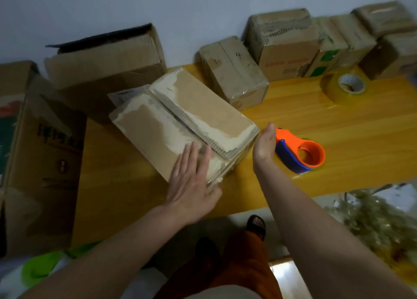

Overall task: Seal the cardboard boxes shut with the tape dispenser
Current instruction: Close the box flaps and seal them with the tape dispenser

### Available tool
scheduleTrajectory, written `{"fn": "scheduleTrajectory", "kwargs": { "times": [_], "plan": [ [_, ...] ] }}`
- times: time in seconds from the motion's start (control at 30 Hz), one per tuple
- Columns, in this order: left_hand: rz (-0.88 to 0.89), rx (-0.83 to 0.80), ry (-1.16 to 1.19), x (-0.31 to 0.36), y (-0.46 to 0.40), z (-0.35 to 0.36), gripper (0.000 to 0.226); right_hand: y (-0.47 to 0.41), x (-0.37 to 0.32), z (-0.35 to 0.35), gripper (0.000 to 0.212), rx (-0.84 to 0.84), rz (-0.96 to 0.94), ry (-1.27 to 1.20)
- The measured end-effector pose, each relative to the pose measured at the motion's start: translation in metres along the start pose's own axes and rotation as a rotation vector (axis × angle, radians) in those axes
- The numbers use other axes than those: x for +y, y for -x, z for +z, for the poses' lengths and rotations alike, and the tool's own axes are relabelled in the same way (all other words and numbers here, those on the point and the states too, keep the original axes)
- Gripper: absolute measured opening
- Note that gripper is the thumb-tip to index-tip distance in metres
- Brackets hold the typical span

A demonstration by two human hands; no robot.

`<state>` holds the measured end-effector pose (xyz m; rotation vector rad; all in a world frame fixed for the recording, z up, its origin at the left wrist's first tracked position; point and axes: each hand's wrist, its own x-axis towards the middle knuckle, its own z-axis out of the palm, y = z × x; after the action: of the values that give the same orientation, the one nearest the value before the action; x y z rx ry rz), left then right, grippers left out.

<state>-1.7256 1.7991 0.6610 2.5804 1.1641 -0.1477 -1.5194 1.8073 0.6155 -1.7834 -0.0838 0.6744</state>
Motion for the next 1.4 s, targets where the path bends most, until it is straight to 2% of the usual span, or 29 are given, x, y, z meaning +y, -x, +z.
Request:
{"fn": "scheduleTrajectory", "kwargs": {
  "times": [0.07,0.1,0.2,0.27,0.43,0.57,0.67,0.73,0.8,0.87,0.97,1.07,1.17,1.23,1.27,1.33,1.4],
  "plan": [
    [0.066,0.044,0.097,-0.027,-0.004,-0.017,0.077,0.014,-0.004,-0.004,0.053,0.05,-0.07,-0.017],
    [0.116,0.011,0.067,-0.046,-0.008,-0.027,0.076,0.025,-0.004,-0.003,0.054,0.047,-0.1,-0.033],
    [0.314,-0.223,-0.251,-0.094,-0.011,-0.044,0.106,0.059,-0.002,0.012,0.061,-0.043,-0.135,-0.055],
    [0.384,-0.215,-0.357,-0.108,-0.008,-0.038,0.11,0.067,-0.001,0.028,0.062,-0.042,-0.151,-0.013],
    [0.295,-0.076,-0.294,-0.098,-0.006,-0.022,0.091,0.058,-0.002,0.046,0.056,0.007,-0.237,0.009],
    [0.17,-0.043,-0.28,-0.083,0.001,-0.018,0.089,0.047,-0.003,0.046,0.055,-0.165,-0.297,-0.057],
    [0.043,-0.004,-0.275,-0.061,0.01,-0.008,0.09,0.04,-0.004,0.037,0.059,-0.458,0.01,-0.175],
    [-0.006,0.015,-0.274,-0.044,0.014,0.0,0.092,0.043,-0.002,0.022,0.067,-0.608,0.118,-0.099],
    [0.051,0.067,-0.269,-0.032,0.013,-0.001,0.094,0.043,-0.002,0.011,0.07,-0.543,0.096,-0.03],
    [0.186,0.121,-0.274,-0.032,0.005,-0.008,0.095,0.044,-0.005,0.003,0.068,-0.455,-0.023,0.064],
    [0.273,0.078,-0.283,-0.04,-0.007,-0.01,0.109,0.047,-0.002,-0.003,0.056,-0.483,-0.176,0.17],
    [0.244,0.033,-0.264,-0.041,-0.015,-0.001,0.117,0.051,0.003,-0.006,0.049,-0.507,-0.207,0.111],
    [0.2,0.012,-0.268,-0.041,-0.017,0.003,0.119,0.046,-0.004,-0.009,0.055,-0.666,0.023,0.016],
    [0.131,0.026,-0.24,-0.037,-0.018,0.003,0.119,0.044,-0.012,-0.021,0.063,-0.841,0.154,0.111],
    [0.093,0.034,-0.226,-0.034,-0.018,0.004,0.119,0.043,-0.013,-0.029,0.064,-0.855,0.153,0.184],
    [0.015,0.062,-0.204,-0.023,-0.02,0.007,0.119,0.046,-0.009,-0.041,0.062,-0.739,0.027,0.297],
    [-0.05,0.086,-0.191,-0.011,-0.021,0.011,0.119,0.056,-0.003,-0.045,0.054,-0.585,-0.198,0.343]
  ]
}}
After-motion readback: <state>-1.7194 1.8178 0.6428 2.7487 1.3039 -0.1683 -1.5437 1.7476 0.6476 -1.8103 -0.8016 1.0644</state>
